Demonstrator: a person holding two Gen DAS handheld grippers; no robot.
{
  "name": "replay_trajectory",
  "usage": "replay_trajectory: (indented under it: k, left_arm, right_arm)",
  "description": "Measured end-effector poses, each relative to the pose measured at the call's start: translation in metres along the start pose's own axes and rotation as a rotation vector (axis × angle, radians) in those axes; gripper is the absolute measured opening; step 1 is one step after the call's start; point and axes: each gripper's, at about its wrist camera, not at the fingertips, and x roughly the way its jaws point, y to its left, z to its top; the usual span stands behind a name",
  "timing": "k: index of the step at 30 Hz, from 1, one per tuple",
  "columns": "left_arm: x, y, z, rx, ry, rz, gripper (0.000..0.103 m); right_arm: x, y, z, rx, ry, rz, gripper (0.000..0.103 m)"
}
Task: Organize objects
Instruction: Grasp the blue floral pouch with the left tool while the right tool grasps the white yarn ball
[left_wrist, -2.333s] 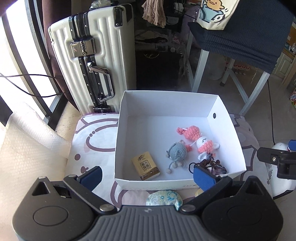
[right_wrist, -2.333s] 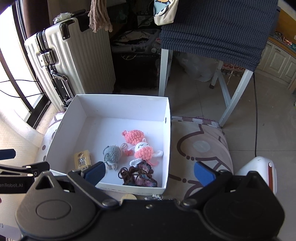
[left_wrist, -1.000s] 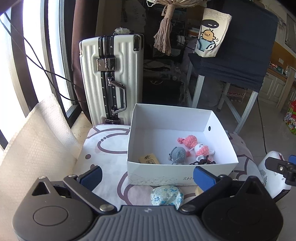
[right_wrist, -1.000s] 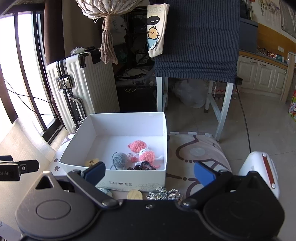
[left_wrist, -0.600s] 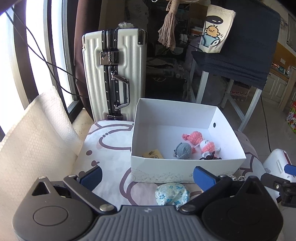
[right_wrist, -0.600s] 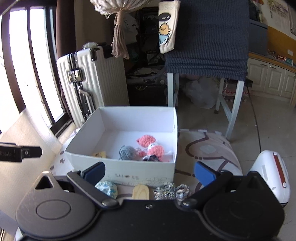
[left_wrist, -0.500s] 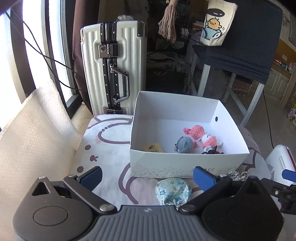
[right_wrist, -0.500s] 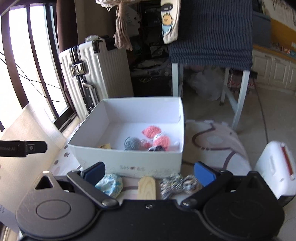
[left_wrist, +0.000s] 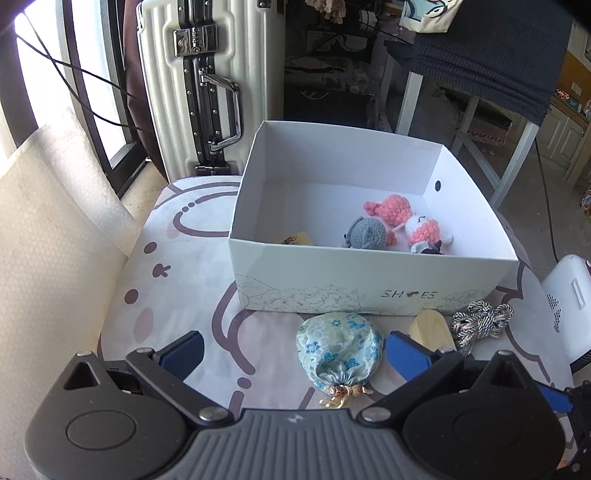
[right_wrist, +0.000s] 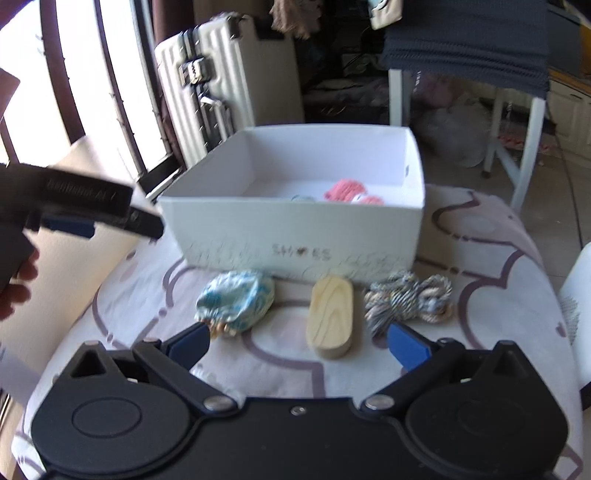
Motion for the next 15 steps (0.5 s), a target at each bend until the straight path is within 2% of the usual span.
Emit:
replay_trajectory:
  k: [8, 13, 15]
  left_arm:
    - [0.003, 0.001, 0.000, 0.026, -0.012, -0.002, 0.103]
    - [0.004, 0.004, 0.002, 0.016, -0.013, -0.007, 0.103]
    - [0.004, 0.004, 0.004, 0.012, -0.016, -0.011, 0.103]
  right_arm:
    - [0.020, 0.025, -0.019, -0.134, 0.061, 0.108, 0.103]
    - [0.034, 0.031, -0.025, -0.080, 0.116, 0.158, 0.101]
    - [0.041, 0.031, -0.026, -0.024, 0.146, 0.180, 0.091]
